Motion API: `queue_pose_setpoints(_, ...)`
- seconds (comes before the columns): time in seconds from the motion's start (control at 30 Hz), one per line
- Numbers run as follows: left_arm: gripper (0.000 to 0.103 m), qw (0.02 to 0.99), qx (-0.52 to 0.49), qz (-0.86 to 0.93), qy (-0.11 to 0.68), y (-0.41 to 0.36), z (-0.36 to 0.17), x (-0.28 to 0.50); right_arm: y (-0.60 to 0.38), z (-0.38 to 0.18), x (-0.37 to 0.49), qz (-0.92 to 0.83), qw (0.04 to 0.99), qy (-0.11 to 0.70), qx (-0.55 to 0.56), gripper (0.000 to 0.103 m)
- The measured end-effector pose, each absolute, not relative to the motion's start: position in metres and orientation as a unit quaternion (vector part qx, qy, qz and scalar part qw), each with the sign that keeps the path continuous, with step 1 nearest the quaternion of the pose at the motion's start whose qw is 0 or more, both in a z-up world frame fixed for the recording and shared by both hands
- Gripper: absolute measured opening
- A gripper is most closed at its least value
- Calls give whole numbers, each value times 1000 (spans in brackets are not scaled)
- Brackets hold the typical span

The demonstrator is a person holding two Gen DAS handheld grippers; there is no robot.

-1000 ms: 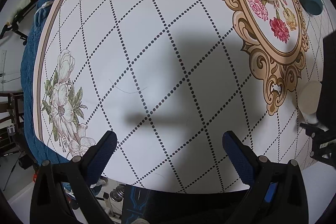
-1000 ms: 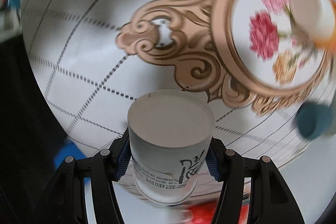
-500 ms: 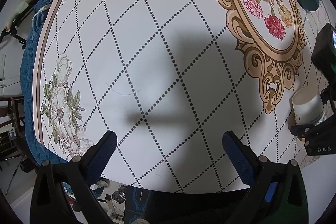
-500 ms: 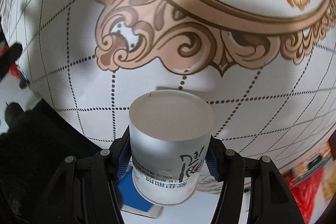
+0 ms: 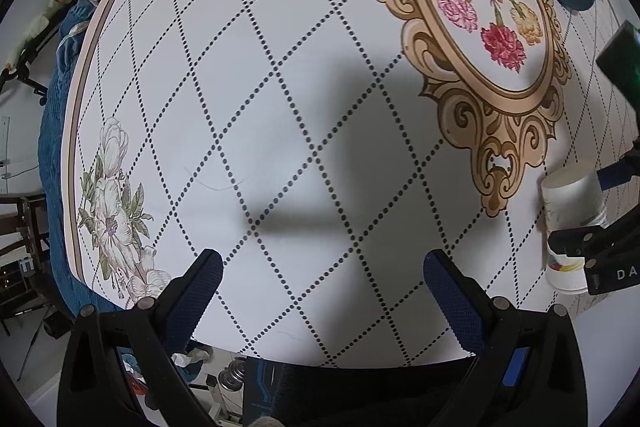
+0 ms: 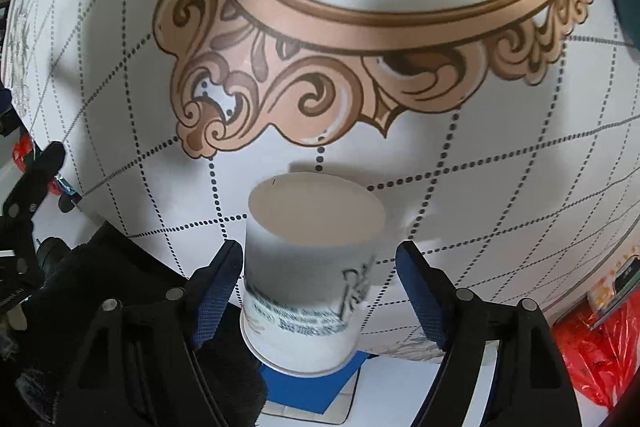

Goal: Flip cup upside down
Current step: 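Lower the inverted cup toward the table beside the oval mat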

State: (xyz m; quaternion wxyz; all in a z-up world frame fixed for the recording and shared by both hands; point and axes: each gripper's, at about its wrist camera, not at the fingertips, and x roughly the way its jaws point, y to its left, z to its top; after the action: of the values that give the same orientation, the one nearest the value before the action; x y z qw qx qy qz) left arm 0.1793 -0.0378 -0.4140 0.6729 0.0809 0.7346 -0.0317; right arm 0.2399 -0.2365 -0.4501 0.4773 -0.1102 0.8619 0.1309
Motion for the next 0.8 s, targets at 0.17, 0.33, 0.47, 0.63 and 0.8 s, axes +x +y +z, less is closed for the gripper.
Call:
queue_pose_setpoints(0.17,103,673,89,-39,733,-47,-412,178,-247,-438,245,136,489,856,-98,80)
queue_pose_setpoints(0.33,103,674,94,-42,732,-55,-408,176,-261,-432,241,144,498,851,-80,63)
queue_pose_setpoints(0.47,103,675,91,-42,731,-58,-402,177,-288,-415,243,143,525,838,-51,63)
queue_pose_setpoints(0.63,103,676,81,-38,731,-62,-394,184,-310,-381,239,133,582,802,-22,62)
queue_pose_setpoints(0.8,103,676,68,-31,733,-68,-386,195,-336,-338,230,103,666,738,-3,62)
